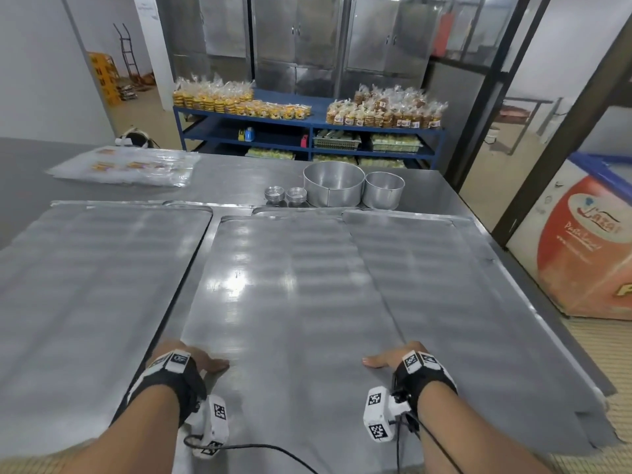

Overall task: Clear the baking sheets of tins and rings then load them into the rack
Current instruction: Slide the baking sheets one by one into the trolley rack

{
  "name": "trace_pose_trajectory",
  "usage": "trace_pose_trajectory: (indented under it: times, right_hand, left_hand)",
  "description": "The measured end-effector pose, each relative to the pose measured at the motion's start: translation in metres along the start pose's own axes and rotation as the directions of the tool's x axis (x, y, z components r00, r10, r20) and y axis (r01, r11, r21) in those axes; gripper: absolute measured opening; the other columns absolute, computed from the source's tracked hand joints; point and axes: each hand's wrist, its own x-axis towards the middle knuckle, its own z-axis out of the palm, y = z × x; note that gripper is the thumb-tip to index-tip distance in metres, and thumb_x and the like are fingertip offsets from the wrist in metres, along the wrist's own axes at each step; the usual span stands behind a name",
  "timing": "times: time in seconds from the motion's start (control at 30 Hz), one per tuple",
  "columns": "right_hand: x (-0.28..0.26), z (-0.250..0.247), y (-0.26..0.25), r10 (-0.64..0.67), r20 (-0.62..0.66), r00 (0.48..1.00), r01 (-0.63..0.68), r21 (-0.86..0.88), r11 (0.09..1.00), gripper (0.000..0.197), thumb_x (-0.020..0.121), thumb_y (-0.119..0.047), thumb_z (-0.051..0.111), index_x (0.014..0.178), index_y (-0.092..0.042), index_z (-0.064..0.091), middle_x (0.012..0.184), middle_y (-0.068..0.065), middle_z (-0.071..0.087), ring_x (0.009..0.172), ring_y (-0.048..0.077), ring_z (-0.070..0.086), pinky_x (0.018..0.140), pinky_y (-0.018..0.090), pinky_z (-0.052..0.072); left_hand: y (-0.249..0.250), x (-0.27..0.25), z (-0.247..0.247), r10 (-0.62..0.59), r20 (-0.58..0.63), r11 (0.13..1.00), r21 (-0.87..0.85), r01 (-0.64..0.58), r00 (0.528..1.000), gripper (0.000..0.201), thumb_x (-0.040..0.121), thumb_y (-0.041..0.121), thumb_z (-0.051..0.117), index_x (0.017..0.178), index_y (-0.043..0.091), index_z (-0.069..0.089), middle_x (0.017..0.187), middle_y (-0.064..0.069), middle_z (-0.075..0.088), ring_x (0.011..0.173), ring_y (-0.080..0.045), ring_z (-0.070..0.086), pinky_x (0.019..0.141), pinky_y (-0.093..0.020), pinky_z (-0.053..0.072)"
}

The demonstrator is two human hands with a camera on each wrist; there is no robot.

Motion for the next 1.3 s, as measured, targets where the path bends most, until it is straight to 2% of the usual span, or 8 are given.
trace_pose_trajectory:
  times: [0.13,0.23,0.33,0.5,0.6,0.73,0.93,1.3]
  right_hand:
    - [0.01,-0.028,0.028,0.013,0.018,1.0,-0.014,0.028,1.0,0.087,0.06,-0.021,0.096,0.129,0.005,0.05,0.098,0.015,0.058,0.082,0.027,0.061,0.077,0.031,0.052]
    - [0.012,-0.053,0.048,0.02,0.011,1.0,-0.021,0.053,0.998,0.084,0.063,-0.02,0.094,0.129,0.004,0.048,0.096,0.014,0.055,0.067,0.023,0.058,0.057,0.027,0.046]
    - [0.022,-0.073,0.068,0.044,-0.005,0.999,-0.044,0.081,0.996,0.092,0.058,-0.024,0.096,0.131,0.005,0.05,0.096,0.016,0.06,0.068,0.025,0.062,0.06,0.028,0.048]
    - [0.033,-0.108,0.099,0.071,-0.022,0.997,-0.068,0.113,0.991,0.081,0.061,-0.022,0.095,0.125,0.007,0.054,0.094,0.014,0.061,0.062,0.021,0.06,0.057,0.027,0.046]
    - [0.042,-0.128,0.118,0.103,-0.015,0.995,-0.1,0.114,0.988,0.071,0.06,-0.021,0.096,0.115,0.006,0.059,0.097,0.017,0.066,0.075,0.028,0.064,0.066,0.031,0.048]
    - [0.05,-0.152,0.14,0.136,-0.085,0.987,-0.118,0.186,0.975,0.044,0.06,-0.017,0.095,0.068,-0.003,0.054,0.076,0.011,0.066,0.074,0.03,0.067,0.071,0.035,0.055]
    - [0.069,-0.174,0.158,0.165,-0.132,0.977,-0.147,0.141,0.979,0.087,0.047,-0.029,0.1,0.118,0.004,0.061,0.105,0.019,0.072,0.087,0.032,0.072,0.08,0.04,0.059]
    - [0.109,-0.202,0.162,0.195,-0.267,0.944,-0.166,0.127,0.978,0.114,0.04,-0.04,0.1,0.134,0.002,0.051,0.129,0.02,0.062,0.115,0.036,0.062,0.094,0.043,0.053]
  left_hand:
    - [0.021,-0.02,0.018,-0.056,0.091,0.997,0.061,0.051,0.994,0.09,0.052,0.064,0.088,0.118,0.007,0.065,0.115,-0.011,0.068,0.105,-0.03,0.067,0.094,-0.037,0.054]
    - [0.043,-0.042,0.032,-0.038,0.059,0.996,0.087,0.033,0.998,0.067,0.057,0.06,0.088,0.091,0.009,0.062,0.103,-0.009,0.068,0.101,-0.029,0.067,0.091,-0.035,0.056]
    - [0.064,-0.063,0.049,-0.061,0.059,0.997,0.05,0.058,0.996,0.062,0.058,0.058,0.088,0.078,0.011,0.054,0.1,-0.009,0.065,0.102,-0.03,0.066,0.091,-0.035,0.055]
    - [0.093,-0.081,0.082,-0.037,0.055,0.999,-0.004,0.037,0.998,0.102,0.046,0.054,0.095,0.124,0.003,0.056,0.118,-0.015,0.066,0.108,-0.034,0.065,0.093,-0.037,0.054]
    - [0.112,-0.096,0.097,-0.012,0.073,1.0,-0.013,0.013,0.997,0.097,0.053,0.051,0.094,0.126,0.001,0.057,0.124,-0.017,0.064,0.112,-0.034,0.063,0.095,-0.038,0.053]
    - [0.135,-0.111,0.119,0.012,0.104,1.0,-0.009,-0.011,0.995,0.091,0.049,0.048,0.097,0.119,0.003,0.06,0.117,-0.017,0.066,0.105,-0.034,0.064,0.089,-0.039,0.053]
    - [0.164,-0.123,0.148,0.061,0.139,0.998,-0.03,-0.058,0.988,0.089,0.036,0.047,0.1,0.104,0.001,0.066,0.105,-0.017,0.07,0.096,-0.036,0.067,0.089,-0.045,0.057]
    - [0.208,-0.116,0.189,0.064,0.109,0.998,-0.009,-0.063,0.992,0.096,0.021,0.06,0.094,0.097,0.007,0.067,0.099,-0.013,0.069,0.096,-0.035,0.065,0.089,-0.043,0.057]
